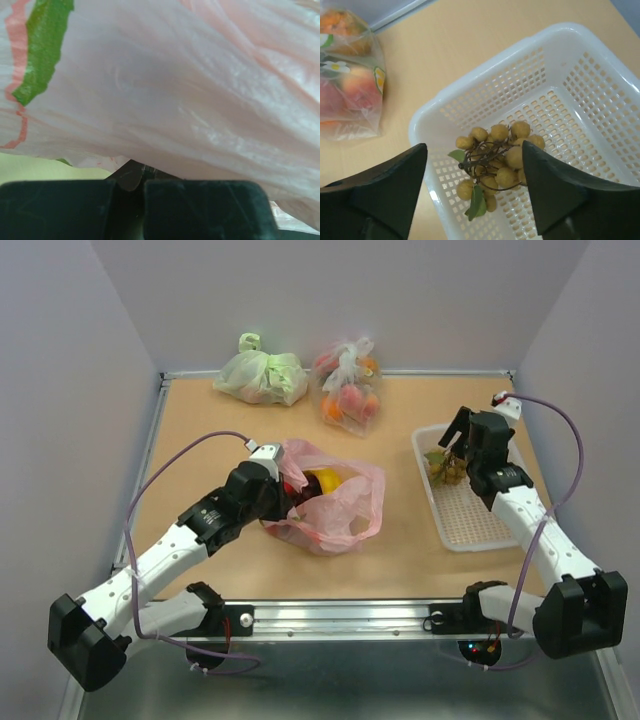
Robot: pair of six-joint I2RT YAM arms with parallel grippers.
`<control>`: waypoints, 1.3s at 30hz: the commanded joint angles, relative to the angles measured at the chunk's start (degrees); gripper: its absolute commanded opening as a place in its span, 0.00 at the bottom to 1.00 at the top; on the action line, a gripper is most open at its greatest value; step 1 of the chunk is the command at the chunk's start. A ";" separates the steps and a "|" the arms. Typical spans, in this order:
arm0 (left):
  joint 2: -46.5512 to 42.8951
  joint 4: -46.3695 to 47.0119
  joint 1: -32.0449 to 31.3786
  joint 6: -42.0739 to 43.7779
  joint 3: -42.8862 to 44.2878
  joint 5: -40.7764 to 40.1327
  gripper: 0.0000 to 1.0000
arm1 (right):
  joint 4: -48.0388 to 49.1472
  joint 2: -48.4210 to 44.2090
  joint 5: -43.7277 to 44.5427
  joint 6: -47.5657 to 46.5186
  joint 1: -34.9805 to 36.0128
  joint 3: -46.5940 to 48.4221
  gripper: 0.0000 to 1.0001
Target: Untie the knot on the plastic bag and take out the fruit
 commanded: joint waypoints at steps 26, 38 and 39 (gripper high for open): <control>2.89 1.75 -0.04 -5.20 1.95 -3.29 0.00 | -14.22 11.08 -6.50 -2.33 50.20 25.14 0.48; 0.43 2.63 0.04 -7.83 -1.38 -2.95 0.00 | -6.92 10.30 2.21 16.29 50.47 -6.03 0.28; 0.51 2.72 0.04 -7.83 -1.56 -2.77 0.00 | -6.66 8.82 1.77 17.10 50.47 -7.46 0.28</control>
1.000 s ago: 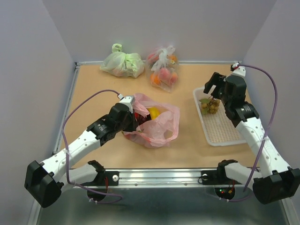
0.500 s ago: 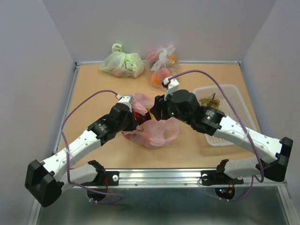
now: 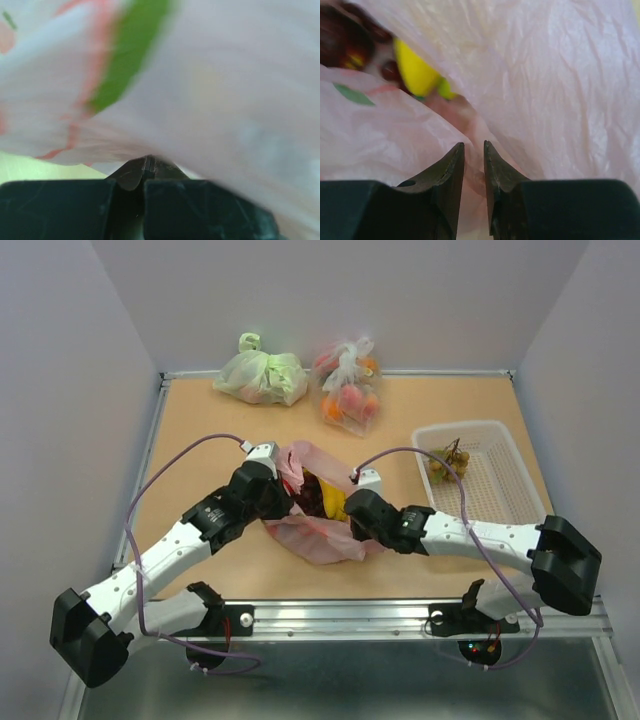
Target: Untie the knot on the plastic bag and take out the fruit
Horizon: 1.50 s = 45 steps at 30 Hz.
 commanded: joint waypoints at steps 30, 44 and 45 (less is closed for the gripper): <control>0.24 5.36 -0.55 -0.95 0.63 6.28 0.00 | 11.42 12.95 15.58 0.54 -0.57 14.07 0.71; 1.21 5.89 -0.55 -2.18 -0.16 4.96 0.00 | 17.93 20.61 8.82 -3.50 -4.44 16.36 0.54; 1.47 5.72 -0.55 -2.27 -0.07 4.17 0.00 | 17.93 18.95 7.95 -3.94 -4.44 16.01 0.39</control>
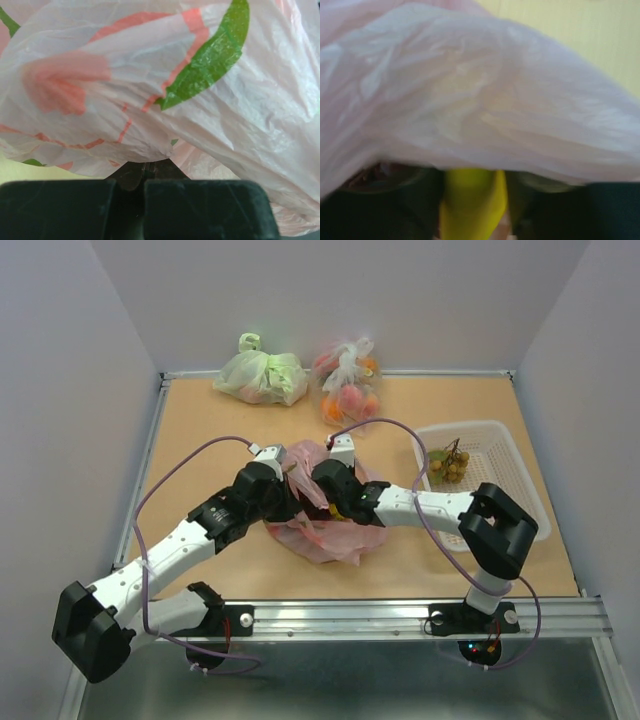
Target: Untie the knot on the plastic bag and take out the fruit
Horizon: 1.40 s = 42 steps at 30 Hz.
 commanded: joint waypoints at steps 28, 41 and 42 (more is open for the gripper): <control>5.78 -3.17 4.88 3.44 14.28 -10.40 0.00 | -8.89 -40.96 -17.41 -9.43 0.08 -9.69 0.01; 3.24 -0.35 4.96 0.18 4.17 -6.51 0.00 | -0.71 -43.60 -4.85 -9.69 0.08 -3.36 0.01; 3.06 -0.35 4.96 0.18 3.81 -6.96 0.00 | -0.63 -43.60 -3.10 -10.48 0.17 -3.08 0.01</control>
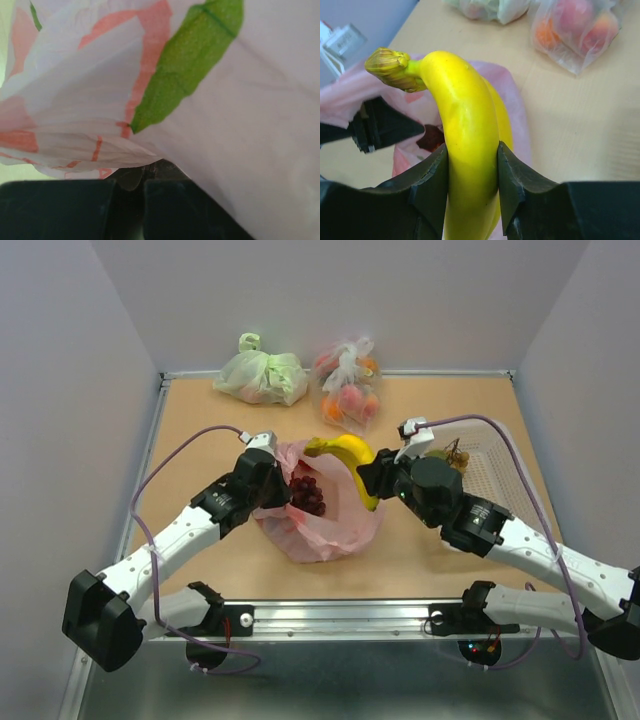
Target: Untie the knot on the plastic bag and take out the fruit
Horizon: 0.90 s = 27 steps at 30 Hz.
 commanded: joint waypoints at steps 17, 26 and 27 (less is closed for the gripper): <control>-6.11 1.53 0.24 1.79 -3.30 2.78 0.00 | 6.04 -0.28 23.60 -14.05 -30.92 4.04 0.01; -7.61 1.79 0.24 2.85 -3.48 6.56 0.00 | 4.81 4.90 10.59 -7.11 -50.00 -0.71 0.01; -7.70 1.88 0.33 2.93 -3.65 7.35 0.00 | 4.81 5.25 8.66 -6.06 -51.67 -1.76 0.01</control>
